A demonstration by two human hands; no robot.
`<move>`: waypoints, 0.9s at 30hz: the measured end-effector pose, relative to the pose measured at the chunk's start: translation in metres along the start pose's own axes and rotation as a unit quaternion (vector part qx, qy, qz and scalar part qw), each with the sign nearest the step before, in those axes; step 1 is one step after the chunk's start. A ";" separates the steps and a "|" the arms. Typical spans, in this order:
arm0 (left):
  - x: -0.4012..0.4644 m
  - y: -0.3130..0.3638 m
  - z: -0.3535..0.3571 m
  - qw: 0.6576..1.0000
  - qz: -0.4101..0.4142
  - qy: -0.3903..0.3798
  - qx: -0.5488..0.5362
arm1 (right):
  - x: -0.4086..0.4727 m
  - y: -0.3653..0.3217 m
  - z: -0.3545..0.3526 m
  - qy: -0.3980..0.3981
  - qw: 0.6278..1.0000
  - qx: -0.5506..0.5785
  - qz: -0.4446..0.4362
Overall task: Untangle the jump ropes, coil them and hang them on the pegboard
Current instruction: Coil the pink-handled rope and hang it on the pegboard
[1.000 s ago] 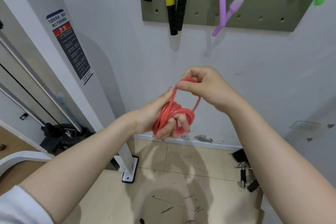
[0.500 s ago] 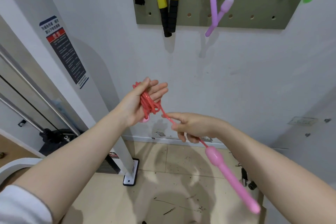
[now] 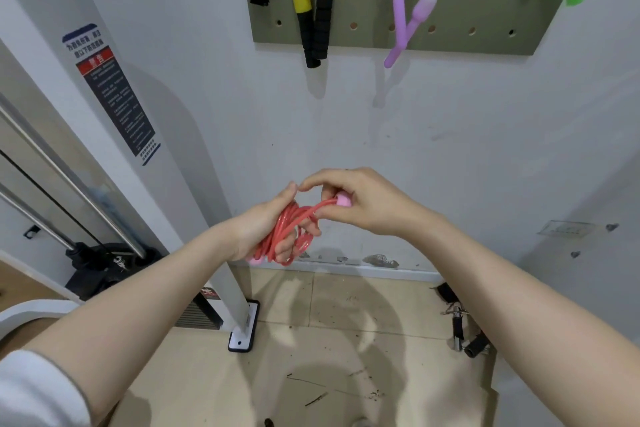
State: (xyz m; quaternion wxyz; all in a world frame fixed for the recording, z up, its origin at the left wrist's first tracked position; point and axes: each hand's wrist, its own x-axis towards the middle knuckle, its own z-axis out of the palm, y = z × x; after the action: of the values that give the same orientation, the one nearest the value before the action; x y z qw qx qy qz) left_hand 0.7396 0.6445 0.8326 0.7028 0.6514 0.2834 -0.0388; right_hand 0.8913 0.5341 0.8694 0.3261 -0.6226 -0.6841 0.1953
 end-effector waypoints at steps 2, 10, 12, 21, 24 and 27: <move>-0.005 0.004 -0.001 0.995 0.012 -0.097 -0.014 | 0.001 0.004 0.003 0.011 1.000 0.015 -0.002; -0.015 0.024 -0.006 0.949 0.054 -0.303 -0.075 | -0.003 -0.002 0.008 -0.068 0.952 0.285 0.090; -0.015 0.029 -0.003 0.950 0.067 -0.293 -0.079 | -0.004 -0.005 0.015 -0.053 0.942 0.321 0.081; 0.004 0.034 0.026 0.991 0.059 0.010 -0.122 | -0.009 0.009 0.020 0.053 0.939 0.321 0.107; 0.009 0.033 0.028 0.994 0.029 0.003 -0.109 | -0.012 0.015 0.021 0.062 0.937 0.315 0.139; 0.017 0.035 0.031 0.991 -0.003 0.037 -0.128 | -0.015 0.019 0.020 0.089 0.928 0.315 0.175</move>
State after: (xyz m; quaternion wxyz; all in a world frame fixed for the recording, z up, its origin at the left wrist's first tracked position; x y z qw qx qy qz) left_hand 0.7793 0.6256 0.8560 0.7694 0.5561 0.3139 0.0194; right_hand 0.8917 0.5246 0.8393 0.5257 -0.6122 -0.4357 0.3988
